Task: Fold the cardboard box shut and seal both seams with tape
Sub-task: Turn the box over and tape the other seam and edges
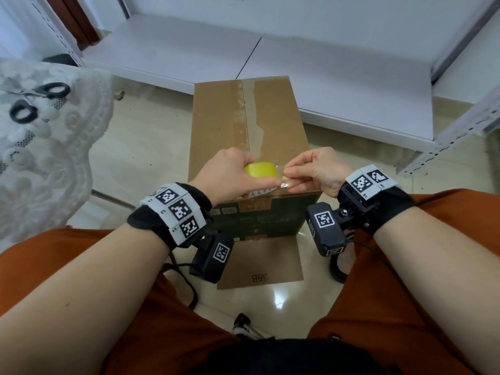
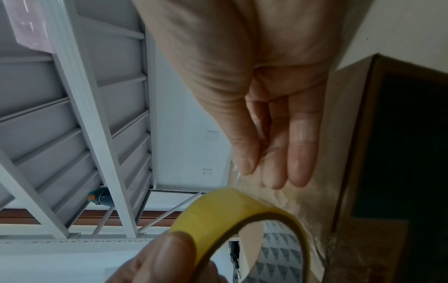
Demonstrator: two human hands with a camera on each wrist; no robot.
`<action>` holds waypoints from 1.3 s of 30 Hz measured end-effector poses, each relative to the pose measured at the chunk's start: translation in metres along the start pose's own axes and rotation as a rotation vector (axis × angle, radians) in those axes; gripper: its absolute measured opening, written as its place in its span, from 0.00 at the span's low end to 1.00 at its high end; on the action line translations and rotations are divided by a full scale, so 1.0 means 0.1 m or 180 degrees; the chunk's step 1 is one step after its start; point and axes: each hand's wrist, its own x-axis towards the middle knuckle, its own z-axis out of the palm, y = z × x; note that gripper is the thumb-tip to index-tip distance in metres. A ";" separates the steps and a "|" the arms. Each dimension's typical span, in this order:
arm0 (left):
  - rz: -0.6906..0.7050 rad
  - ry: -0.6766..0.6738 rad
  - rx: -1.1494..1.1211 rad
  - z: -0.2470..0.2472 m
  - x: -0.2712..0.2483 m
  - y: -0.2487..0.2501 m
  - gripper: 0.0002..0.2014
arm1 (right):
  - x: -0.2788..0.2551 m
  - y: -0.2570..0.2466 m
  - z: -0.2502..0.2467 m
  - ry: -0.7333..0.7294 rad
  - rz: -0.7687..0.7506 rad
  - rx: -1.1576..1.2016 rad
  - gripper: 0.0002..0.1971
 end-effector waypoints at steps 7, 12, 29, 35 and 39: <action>-0.0144 0.0033 0.0734 0.10 0.05 0.14 0.30 | -0.01 0.09 -0.25 -0.0018 0.0035 -0.0133 0.03; -0.0063 -0.0003 0.0883 0.18 0.07 0.32 0.32 | -0.05 0.16 -0.46 -0.0023 0.0165 -0.0270 0.04; 0.0517 -0.0226 0.1410 0.27 0.08 0.35 0.29 | -0.02 0.27 -0.71 0.0089 0.0383 -0.0113 0.06; 0.0506 0.0054 0.1114 0.28 0.02 0.35 0.25 | -0.01 0.28 -0.73 0.0128 0.0419 -0.0029 0.05; 0.0575 -0.0158 0.1855 0.26 0.10 0.39 0.22 | -0.02 0.29 -0.74 0.0167 0.0447 -0.0110 0.02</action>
